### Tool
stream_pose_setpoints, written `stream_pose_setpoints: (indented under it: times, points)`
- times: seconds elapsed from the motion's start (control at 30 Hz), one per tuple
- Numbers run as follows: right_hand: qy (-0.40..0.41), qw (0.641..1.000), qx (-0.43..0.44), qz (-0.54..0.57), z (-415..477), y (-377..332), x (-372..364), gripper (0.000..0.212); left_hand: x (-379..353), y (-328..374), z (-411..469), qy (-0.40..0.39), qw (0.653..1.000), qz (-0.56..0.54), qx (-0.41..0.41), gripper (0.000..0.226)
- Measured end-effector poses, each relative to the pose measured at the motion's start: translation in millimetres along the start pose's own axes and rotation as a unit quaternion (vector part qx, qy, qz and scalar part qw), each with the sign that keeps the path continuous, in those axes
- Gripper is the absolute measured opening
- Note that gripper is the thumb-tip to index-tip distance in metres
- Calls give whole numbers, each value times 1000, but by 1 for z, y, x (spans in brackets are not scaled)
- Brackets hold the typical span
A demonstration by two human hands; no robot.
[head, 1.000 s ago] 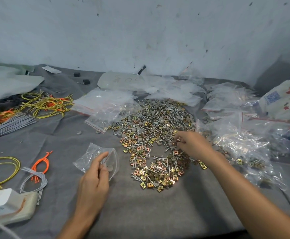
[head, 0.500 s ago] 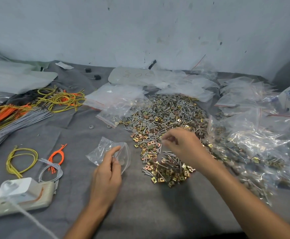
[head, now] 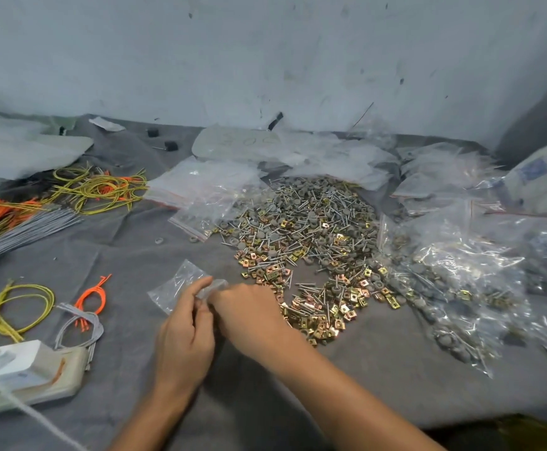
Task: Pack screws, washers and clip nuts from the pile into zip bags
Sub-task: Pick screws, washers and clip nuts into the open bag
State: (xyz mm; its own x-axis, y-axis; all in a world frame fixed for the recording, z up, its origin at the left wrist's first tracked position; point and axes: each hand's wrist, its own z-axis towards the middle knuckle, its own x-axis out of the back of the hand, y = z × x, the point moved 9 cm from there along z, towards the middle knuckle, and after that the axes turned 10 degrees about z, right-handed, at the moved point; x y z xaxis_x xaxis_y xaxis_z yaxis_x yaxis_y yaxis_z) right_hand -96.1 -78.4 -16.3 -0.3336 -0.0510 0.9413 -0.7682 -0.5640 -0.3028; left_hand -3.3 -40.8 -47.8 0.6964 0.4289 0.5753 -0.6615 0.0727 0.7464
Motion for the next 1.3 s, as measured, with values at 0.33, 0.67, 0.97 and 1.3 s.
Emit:
stream_pose_setpoints:
  times: [0.33,0.67,0.97,1.3]
  points:
    - [94,988,-99,69,-36,90,69,15,-2,-5,0,5,1000,-8,13,37]
    - [41,968,-247,-35,-74,218,73,13,-2,-3,-1,-5,1000,-12,25,37]
    - [96,963,-252,-9,-72,199,80,22,-2,4,-2,-20,999,8,23,34]
    - [79,966,-115,219,-54,39,32,20,-3,10,-3,-43,999,17,-4,34]
